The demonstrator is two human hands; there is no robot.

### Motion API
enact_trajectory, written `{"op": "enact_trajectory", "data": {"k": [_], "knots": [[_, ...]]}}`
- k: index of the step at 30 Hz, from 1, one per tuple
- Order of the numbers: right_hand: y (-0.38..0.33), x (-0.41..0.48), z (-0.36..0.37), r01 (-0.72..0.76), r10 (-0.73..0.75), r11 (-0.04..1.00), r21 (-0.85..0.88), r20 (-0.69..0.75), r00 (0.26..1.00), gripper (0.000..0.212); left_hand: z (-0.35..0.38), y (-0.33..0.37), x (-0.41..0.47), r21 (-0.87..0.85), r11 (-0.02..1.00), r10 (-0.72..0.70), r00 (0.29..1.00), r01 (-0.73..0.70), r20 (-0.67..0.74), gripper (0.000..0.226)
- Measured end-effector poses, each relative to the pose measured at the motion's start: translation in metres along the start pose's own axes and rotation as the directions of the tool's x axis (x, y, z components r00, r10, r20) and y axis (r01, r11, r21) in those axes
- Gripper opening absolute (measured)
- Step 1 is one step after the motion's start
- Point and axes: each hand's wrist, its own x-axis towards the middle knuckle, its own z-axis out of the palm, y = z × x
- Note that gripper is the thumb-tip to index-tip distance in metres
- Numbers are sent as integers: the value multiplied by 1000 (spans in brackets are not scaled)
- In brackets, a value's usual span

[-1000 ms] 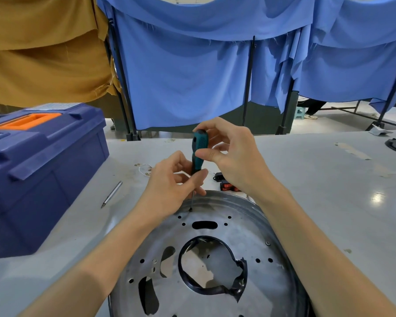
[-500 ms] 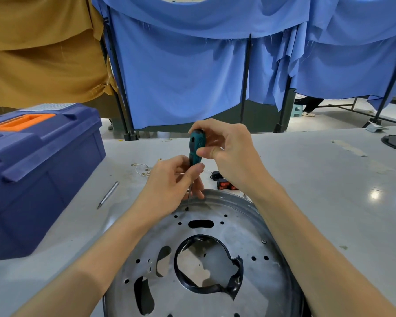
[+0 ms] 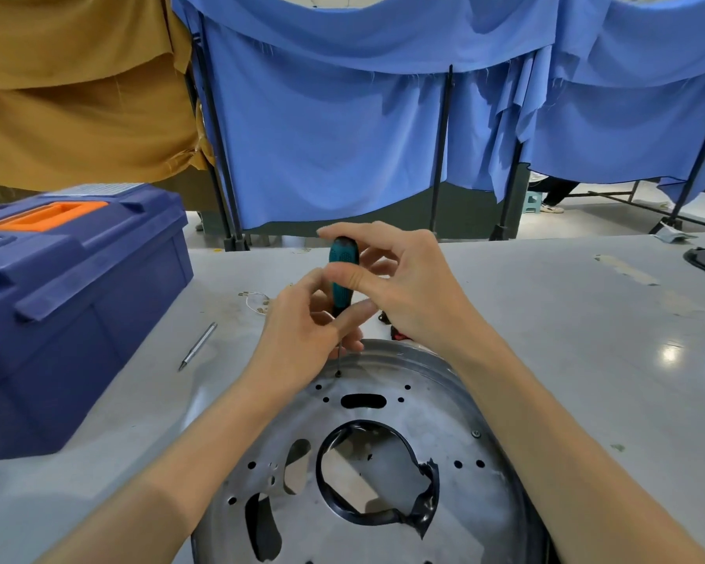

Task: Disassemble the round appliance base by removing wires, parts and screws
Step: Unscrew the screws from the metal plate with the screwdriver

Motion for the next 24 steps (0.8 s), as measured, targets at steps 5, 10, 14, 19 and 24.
{"op": "enact_trajectory", "data": {"k": [5,10,14,19,24], "knots": [[1,1,-4,-9,8,998,-61,-19,1000,35,1,-3,1,33,999,19,998,-22,63,19],[1,2,-7,-27,28,1000,-13,30,999,33,0,-2,2,60,998,1,999,-4,46,11],[-1,1,-4,-44,40,997,65,70,997,32,0,1,2,16,999,-48,999,47,21,25],[-3,0,-2,-23,23,998,55,12,1000,27,-1,4,0,17,999,-28,1000,28,13,43],[-2,1,-5,-22,22,999,28,6,1000,46,1,3,0,-13,998,-59,995,61,84,25]]}}
